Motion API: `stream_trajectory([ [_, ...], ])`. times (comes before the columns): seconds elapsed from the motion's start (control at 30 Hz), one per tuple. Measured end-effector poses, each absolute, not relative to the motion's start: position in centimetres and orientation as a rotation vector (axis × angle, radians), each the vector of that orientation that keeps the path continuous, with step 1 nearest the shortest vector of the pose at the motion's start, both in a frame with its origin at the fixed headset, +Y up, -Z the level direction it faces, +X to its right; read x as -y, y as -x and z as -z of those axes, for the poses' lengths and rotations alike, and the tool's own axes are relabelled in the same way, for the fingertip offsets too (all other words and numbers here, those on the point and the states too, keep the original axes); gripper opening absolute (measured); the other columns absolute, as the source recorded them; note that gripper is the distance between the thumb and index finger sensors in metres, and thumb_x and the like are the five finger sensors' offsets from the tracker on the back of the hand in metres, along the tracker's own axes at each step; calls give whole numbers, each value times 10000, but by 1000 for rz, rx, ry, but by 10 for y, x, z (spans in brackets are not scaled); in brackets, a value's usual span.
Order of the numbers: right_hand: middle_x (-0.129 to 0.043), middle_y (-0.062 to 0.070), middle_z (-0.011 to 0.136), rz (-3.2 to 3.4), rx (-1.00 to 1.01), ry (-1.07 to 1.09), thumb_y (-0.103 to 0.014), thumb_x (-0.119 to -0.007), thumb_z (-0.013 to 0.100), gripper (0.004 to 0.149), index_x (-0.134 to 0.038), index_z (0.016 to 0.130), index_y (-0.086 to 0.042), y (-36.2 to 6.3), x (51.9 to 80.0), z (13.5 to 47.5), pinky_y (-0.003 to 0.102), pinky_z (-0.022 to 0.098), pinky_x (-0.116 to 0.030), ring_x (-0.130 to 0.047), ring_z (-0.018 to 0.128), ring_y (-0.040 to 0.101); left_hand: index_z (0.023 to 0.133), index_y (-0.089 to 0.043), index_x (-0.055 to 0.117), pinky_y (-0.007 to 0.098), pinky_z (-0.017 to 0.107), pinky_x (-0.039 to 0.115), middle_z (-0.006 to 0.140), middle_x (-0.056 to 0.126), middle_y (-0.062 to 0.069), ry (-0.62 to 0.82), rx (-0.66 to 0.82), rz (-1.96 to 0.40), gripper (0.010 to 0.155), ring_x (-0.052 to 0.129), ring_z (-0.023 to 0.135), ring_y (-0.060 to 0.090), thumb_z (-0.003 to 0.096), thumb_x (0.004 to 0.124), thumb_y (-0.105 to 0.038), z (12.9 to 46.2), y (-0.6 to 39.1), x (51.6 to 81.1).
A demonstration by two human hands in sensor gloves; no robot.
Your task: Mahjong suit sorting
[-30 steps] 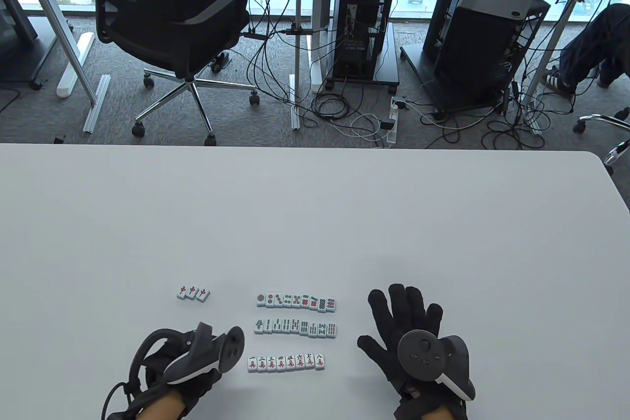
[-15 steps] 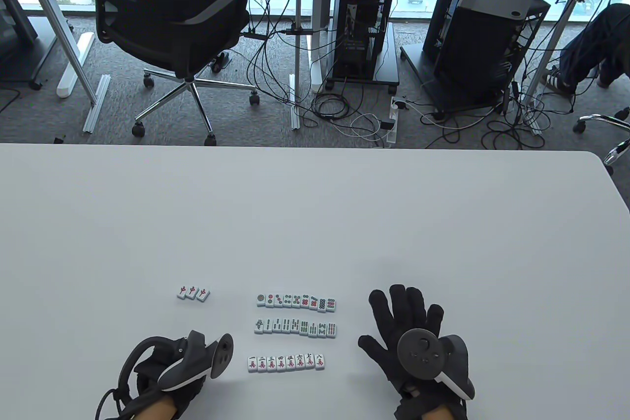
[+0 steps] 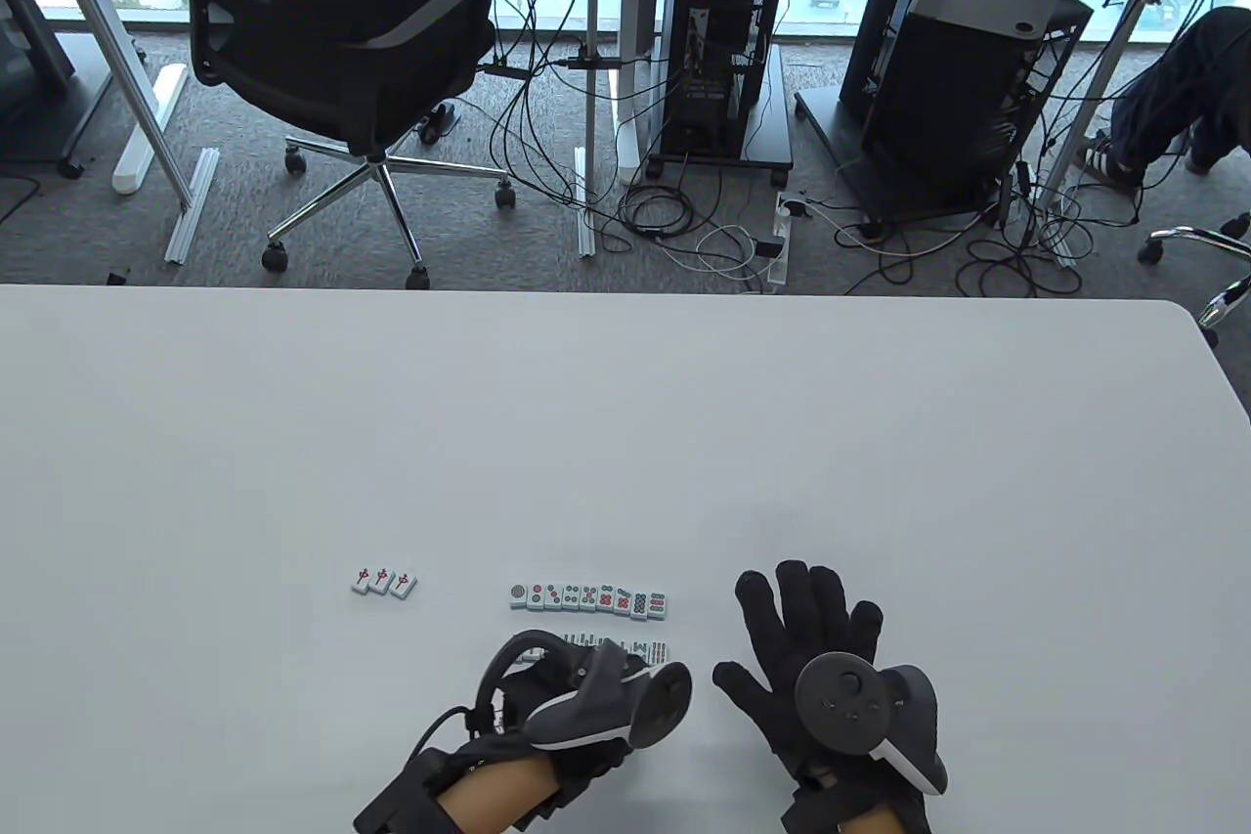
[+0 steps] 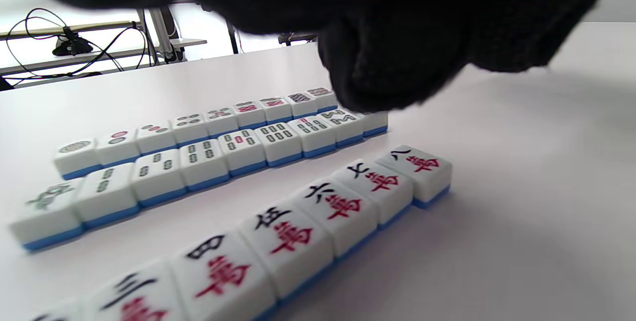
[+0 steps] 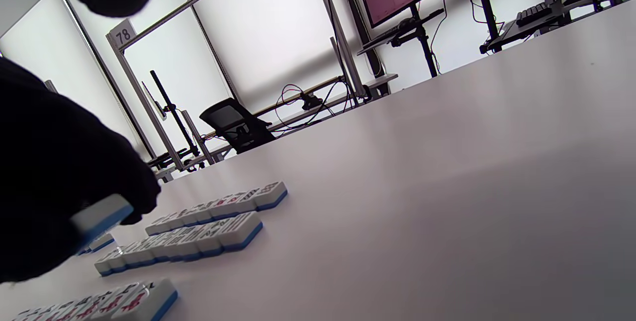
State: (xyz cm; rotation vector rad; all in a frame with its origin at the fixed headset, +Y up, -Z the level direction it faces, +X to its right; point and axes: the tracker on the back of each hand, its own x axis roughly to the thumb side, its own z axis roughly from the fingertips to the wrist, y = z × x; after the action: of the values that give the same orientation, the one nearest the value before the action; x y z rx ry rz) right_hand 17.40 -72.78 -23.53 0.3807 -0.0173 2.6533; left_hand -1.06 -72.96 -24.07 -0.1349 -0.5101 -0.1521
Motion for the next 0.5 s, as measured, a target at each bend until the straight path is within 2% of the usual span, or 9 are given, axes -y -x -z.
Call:
stream_trajectory([
  [0.2,-108,115,1194,-2641,7,-345,-608,-601,527,768,-190,1118,-342,-179,730,239,708,703,-80,-27,1049,410,753,-127,860,354,173,866,321,1000,-161,182,518,209,630,932,45,62,281,865,-543,245,-12,748],
  [0.5,-111,114,1196,-2646,4,-350,-609,-602,525,768,-197,1120,-342,-179,730,239,708,704,-79,-28,1050,408,735,-149,888,345,134,858,260,992,-175,159,517,345,619,902,-5,54,261,883,-546,244,-10,759],
])
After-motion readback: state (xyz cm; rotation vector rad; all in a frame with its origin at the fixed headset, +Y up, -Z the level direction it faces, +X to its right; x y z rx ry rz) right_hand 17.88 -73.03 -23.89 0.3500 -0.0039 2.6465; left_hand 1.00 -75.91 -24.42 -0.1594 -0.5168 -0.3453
